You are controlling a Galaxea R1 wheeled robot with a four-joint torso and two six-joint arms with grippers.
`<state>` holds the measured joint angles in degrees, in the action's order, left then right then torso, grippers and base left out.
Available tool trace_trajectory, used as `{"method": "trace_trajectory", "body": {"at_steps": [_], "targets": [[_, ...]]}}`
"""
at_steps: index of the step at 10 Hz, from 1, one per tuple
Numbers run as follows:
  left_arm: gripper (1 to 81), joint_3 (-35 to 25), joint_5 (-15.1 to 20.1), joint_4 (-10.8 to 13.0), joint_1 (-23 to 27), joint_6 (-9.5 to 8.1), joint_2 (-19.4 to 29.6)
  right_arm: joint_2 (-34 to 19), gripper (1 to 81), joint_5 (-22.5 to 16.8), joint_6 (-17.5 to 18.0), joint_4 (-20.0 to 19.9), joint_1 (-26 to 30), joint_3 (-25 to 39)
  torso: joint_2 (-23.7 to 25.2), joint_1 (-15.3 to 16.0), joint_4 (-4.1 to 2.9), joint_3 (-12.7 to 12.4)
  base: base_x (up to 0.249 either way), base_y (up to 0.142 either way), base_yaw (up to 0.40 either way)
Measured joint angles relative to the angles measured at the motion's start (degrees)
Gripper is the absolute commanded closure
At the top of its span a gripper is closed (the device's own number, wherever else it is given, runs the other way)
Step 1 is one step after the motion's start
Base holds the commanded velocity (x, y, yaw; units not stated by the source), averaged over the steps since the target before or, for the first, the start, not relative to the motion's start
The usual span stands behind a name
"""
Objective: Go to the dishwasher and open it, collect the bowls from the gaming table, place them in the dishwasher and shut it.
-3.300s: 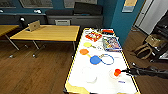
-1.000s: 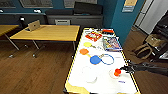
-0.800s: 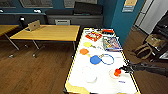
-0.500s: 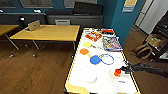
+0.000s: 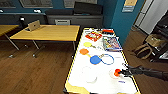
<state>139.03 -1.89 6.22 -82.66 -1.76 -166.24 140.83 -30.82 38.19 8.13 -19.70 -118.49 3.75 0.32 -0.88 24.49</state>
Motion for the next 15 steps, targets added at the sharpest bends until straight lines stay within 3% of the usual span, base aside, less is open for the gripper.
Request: {"method": "trace_trajectory", "body": {"at_steps": [6,7,12,15], "targets": [[1.0,1.7,0.1,0.0,0.3,0.00,-1.2,1.6,1.0,1.7,0.0,0.0,-1.9,-0.9,0.0,0.0,0.00,0.0,0.000,0.000,0.000],[1.0,1.7,0.2,0.0,0.3,0.00,-1.2,2.4,81.1,2.4,-0.8,-0.5,-2.0,-0.8,0.0,0.0,0.00,0.0,0.000,0.000,0.000],[1.0,1.7,0.2,0.0,0.3,0.00,-1.0,3.4,81.1,2.8,0.0,-2.5,-1.9,1.4,0.0,0.0,0.00,0.0,0.000,0.000,0.000],[1.0,1.7,0.0,0.0,0.3,0.02,-1.2,-1.8,81.1,1.9,0.1,-3.8,0.7,8.3,0.0,0.0,0.00,0.0,0.000,0.000,0.000]]}}
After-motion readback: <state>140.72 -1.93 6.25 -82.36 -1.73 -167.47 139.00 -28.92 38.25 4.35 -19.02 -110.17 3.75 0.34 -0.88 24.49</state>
